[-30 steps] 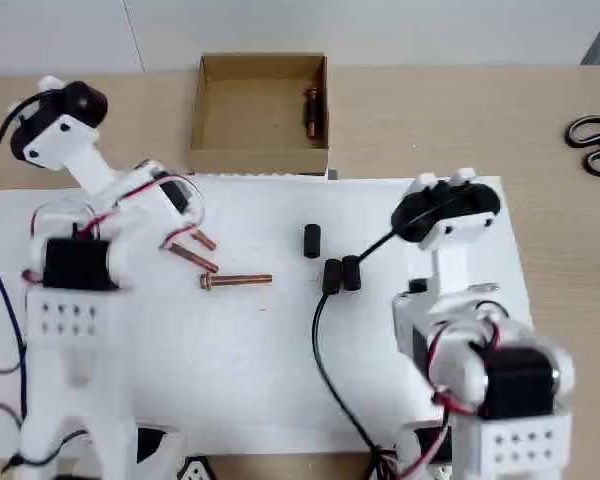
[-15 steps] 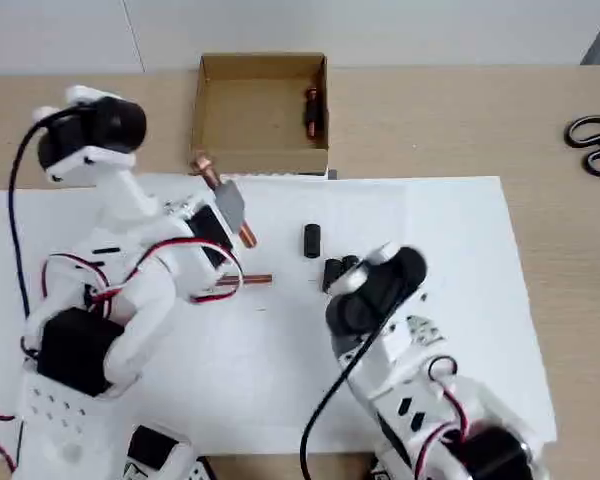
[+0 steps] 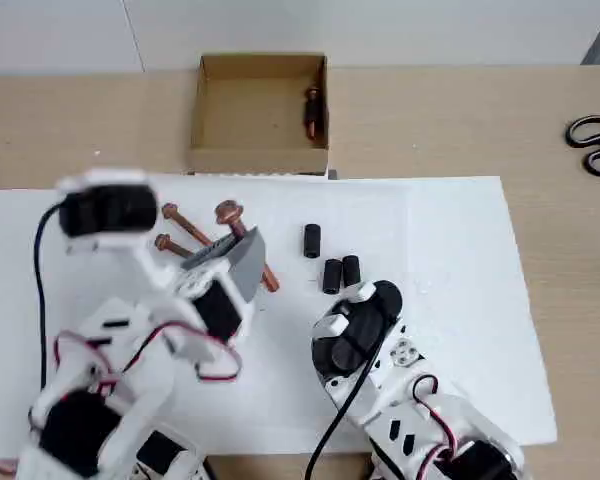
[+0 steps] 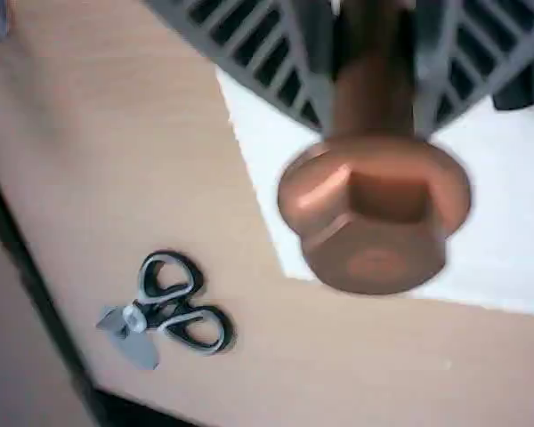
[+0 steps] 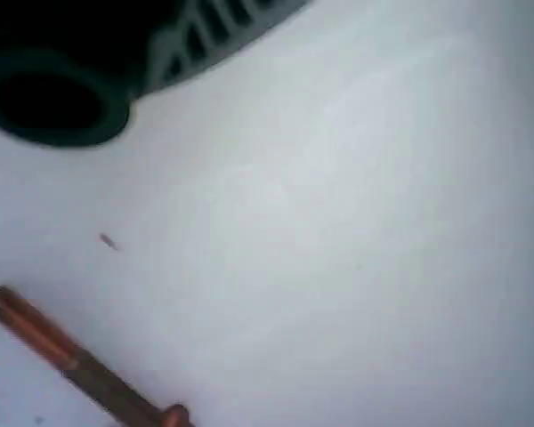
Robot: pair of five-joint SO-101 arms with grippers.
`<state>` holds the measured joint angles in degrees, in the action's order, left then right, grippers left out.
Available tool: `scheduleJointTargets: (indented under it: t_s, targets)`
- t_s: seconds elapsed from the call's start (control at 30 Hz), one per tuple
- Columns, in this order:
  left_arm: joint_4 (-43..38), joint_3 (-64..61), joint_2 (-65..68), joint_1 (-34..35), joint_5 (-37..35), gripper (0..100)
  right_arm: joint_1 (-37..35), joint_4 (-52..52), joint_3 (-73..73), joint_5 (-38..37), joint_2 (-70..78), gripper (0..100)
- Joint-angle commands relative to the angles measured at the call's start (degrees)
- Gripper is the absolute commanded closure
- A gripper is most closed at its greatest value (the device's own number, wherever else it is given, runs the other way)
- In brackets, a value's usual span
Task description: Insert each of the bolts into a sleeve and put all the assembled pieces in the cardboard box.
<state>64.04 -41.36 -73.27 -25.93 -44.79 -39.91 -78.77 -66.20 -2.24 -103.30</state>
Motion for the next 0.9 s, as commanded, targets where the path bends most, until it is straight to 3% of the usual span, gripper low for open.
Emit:
scheduleJointTargets:
  t_s: [0.0,0.27,0.43,0.67,0.87]
  targets:
    - [-2.3,-5.1,-9.6,0.0,0.4,100,-0.3,1.2,0.1,0.5,-0.7,99.5]
    - [-2.6,-14.3,-24.0,-0.5,1.4,100,-0.5,1.7,0.1,0.2,-0.7,99.5]
    - [-4.1,-20.4,-30.2,-0.6,3.3,100,-6.0,1.7,0.1,0.2,-0.6,99.5]
    - [-7.5,-23.4,-30.9,-8.4,4.0,100,-7.2,1.8,0.1,-1.8,-0.5,99.5]
    - [-9.6,-23.5,-30.7,-9.8,4.3,100,-7.0,5.6,0.1,-6.0,-0.5,99.5]
